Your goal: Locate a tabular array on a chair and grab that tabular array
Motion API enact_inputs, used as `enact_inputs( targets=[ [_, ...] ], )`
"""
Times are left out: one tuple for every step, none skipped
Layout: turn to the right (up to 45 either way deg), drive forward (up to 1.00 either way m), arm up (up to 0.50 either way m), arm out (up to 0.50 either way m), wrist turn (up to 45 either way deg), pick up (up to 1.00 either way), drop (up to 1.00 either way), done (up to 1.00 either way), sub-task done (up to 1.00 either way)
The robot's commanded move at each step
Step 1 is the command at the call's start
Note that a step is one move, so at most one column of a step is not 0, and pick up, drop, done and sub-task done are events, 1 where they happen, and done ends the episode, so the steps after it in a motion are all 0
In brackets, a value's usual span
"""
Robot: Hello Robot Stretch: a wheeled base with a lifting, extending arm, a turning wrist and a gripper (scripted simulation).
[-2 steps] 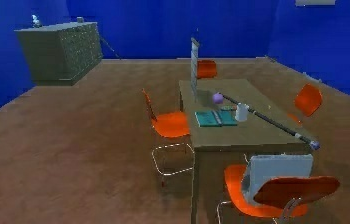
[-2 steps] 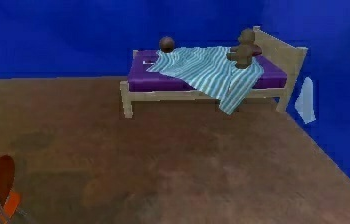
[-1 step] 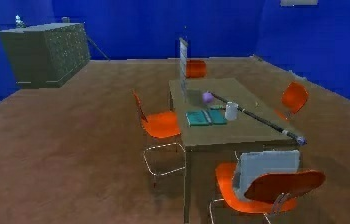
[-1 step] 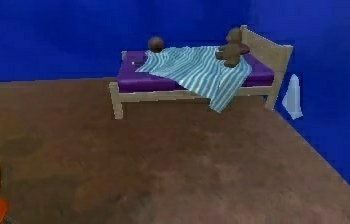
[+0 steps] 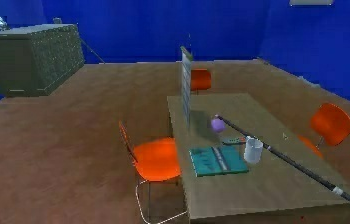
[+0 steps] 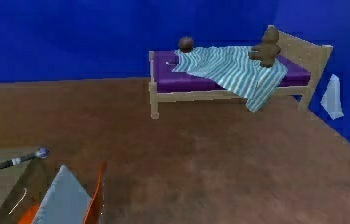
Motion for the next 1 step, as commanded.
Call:
enact_inputs(
  targets=[
    [-33.0,0.00,0.00,0.00,0.0,0.00,0.00,0.00,0.00]
  ],
)
